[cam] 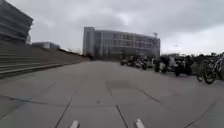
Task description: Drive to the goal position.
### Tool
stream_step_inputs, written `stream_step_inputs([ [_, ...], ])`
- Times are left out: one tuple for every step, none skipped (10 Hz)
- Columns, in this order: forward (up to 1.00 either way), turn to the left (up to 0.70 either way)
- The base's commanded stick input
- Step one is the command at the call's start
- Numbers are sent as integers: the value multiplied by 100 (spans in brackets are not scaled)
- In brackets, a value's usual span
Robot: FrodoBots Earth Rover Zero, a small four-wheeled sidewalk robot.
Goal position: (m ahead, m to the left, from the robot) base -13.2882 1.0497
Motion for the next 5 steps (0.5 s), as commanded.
stream_step_inputs([
  [85, 24],
  [85, 8],
  [85, 0],
  [85, 0],
  [85, 0],
])
